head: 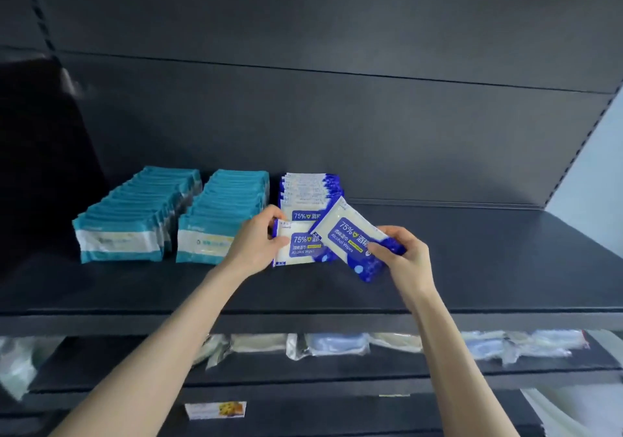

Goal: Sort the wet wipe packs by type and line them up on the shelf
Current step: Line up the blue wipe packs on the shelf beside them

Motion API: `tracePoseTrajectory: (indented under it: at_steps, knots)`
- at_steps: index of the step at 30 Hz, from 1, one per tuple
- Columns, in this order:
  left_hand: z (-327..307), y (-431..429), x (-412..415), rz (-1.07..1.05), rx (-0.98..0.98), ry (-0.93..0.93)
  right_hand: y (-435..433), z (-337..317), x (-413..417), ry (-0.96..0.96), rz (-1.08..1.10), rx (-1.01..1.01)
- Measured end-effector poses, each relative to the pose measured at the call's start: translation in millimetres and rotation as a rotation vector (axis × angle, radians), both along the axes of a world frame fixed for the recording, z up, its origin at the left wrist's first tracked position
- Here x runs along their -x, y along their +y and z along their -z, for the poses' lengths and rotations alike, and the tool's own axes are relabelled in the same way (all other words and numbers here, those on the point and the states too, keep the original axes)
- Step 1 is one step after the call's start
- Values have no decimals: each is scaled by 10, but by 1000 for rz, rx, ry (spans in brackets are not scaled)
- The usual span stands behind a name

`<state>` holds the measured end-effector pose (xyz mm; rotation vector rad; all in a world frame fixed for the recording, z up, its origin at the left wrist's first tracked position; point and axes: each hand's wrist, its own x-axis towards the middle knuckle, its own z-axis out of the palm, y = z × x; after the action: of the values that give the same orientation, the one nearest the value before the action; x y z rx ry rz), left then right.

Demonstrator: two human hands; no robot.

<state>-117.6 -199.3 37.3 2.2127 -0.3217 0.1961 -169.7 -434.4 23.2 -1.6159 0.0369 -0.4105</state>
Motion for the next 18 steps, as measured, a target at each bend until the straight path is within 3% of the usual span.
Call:
tracePoseTrajectory:
  at_steps: [10,14,18]
  knots:
    - [-130,-144,-862,16,-651,-201,-30,-9,-695,102,39,159]
    - [-178,-141,-986,45,-712,-230,56,37,-914,128,91,254]
    - [-181,-37,-1057,140,-609,-179,201,95,-1029,124,129,333]
